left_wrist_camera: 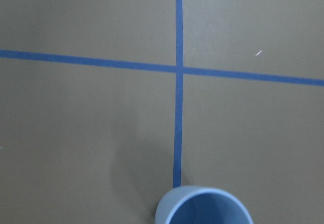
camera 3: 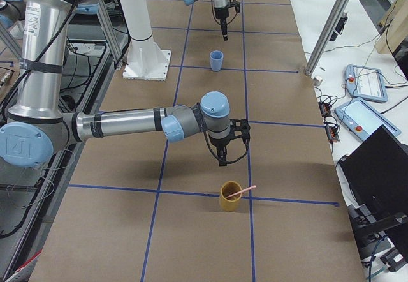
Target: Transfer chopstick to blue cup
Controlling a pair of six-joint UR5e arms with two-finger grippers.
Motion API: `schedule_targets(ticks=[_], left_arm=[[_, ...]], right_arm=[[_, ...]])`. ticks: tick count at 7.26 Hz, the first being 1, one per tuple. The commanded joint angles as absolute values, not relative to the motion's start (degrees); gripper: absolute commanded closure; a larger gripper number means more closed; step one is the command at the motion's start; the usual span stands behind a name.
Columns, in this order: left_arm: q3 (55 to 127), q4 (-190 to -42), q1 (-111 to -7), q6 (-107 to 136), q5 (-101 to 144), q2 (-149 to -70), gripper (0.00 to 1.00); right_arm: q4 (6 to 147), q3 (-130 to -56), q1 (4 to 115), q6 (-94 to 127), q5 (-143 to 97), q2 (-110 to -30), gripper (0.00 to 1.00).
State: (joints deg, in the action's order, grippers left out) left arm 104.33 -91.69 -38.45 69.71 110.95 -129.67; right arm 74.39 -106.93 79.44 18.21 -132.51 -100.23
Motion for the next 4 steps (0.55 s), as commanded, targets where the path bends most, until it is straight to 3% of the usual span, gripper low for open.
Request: schedule_targets(ticks=[1, 4], left_arm=[[105.56, -91.58, -53.72, 49.51, 126.33, -121.94, 0.02], [98.04, -91.4, -72.53, 10.79, 131.57, -108.42, 0.02]], right_arm=[[74.36, -106.7, 80.24, 14.36, -132.01, -100.37, 0.0], [74.44, -104.25, 85.58, 4.87, -132.01, -100.37, 0.0]])
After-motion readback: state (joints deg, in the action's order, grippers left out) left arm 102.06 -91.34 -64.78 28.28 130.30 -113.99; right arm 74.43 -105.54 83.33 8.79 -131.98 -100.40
